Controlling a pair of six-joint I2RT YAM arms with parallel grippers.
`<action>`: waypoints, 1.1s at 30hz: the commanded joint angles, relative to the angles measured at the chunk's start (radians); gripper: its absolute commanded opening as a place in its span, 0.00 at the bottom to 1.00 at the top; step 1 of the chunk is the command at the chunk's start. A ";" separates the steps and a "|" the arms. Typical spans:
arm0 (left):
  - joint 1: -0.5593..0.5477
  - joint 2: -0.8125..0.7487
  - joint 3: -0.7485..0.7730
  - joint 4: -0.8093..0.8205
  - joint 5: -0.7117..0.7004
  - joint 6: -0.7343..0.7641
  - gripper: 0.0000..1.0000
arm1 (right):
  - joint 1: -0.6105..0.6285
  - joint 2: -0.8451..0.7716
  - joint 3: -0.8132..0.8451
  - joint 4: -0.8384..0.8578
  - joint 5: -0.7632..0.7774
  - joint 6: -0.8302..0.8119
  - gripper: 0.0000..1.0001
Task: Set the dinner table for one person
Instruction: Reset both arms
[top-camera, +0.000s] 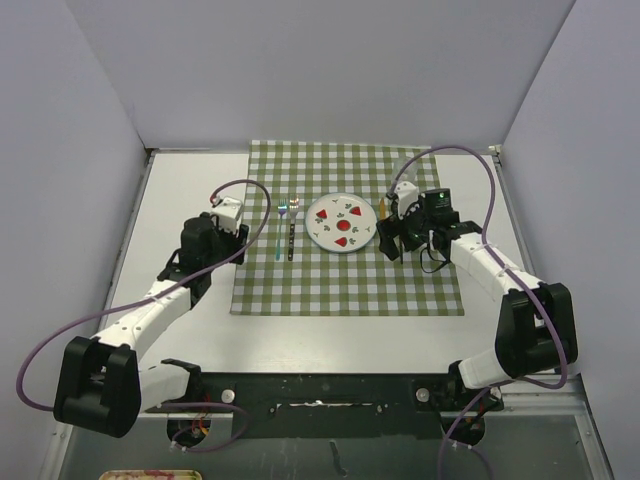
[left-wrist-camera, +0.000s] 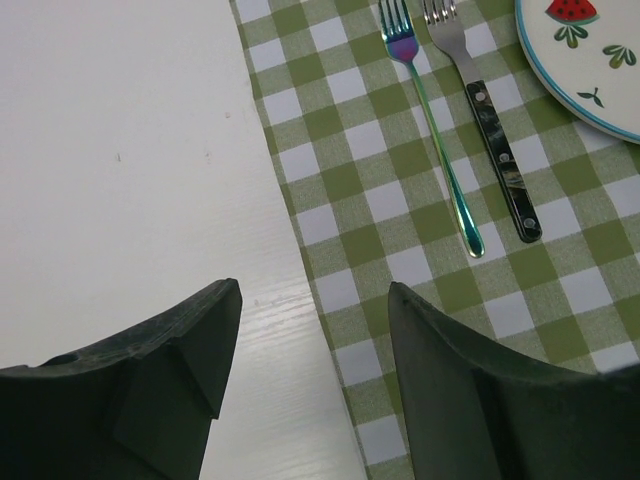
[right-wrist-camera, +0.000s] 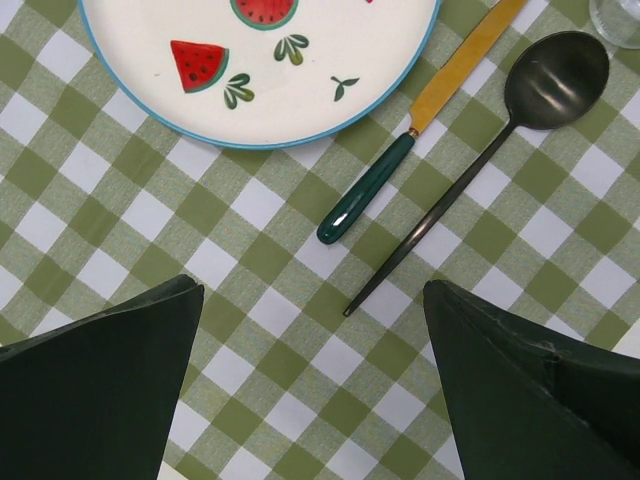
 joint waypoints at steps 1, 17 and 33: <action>-0.005 0.008 0.025 0.086 -0.047 -0.006 0.59 | 0.000 -0.039 0.021 0.083 0.042 -0.001 0.98; -0.031 0.011 -0.017 0.149 -0.127 0.002 0.60 | 0.000 -0.054 -0.001 0.124 0.131 0.047 0.98; -0.061 0.042 0.058 0.138 -0.120 0.018 0.60 | 0.018 -0.047 0.006 0.121 0.126 0.041 0.98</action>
